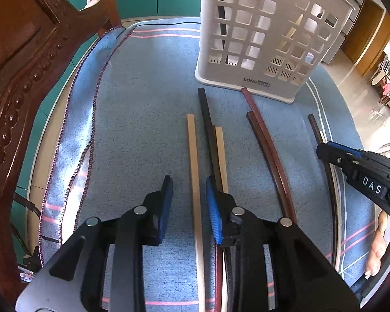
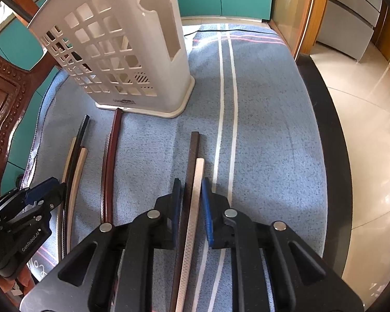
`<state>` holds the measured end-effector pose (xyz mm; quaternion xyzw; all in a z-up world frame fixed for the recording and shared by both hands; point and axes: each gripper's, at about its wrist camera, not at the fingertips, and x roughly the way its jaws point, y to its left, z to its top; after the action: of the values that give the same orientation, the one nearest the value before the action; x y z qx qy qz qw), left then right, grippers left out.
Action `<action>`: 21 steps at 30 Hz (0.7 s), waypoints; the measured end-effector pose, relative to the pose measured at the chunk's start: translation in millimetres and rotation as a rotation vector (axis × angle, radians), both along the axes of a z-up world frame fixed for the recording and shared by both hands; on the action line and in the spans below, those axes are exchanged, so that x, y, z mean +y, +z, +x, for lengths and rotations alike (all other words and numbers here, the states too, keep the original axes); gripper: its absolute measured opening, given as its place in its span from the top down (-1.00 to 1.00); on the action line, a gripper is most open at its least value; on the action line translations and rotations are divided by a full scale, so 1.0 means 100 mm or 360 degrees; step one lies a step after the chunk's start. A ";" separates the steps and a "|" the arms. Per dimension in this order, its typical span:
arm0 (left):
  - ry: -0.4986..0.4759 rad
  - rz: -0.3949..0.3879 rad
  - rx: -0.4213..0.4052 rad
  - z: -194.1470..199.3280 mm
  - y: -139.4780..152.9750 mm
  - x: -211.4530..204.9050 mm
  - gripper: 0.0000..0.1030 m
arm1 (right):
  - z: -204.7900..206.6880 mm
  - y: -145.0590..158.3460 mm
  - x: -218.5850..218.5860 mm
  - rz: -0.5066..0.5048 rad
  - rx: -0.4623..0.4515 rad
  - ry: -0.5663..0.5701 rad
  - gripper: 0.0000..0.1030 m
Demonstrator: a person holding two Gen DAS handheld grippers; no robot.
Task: Organize utensils
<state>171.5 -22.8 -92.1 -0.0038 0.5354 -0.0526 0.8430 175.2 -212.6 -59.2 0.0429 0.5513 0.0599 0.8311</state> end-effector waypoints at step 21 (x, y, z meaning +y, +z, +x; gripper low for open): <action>0.0074 0.0058 -0.0045 0.03 0.01 0.08 0.59 | -0.04 0.00 0.07 -0.0047 -0.0018 0.0029 0.62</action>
<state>174.5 -14.3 -91.3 -0.0001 0.5240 -0.0232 0.8514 171.1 -206.1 -59.0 0.0252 0.5477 0.0594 0.8342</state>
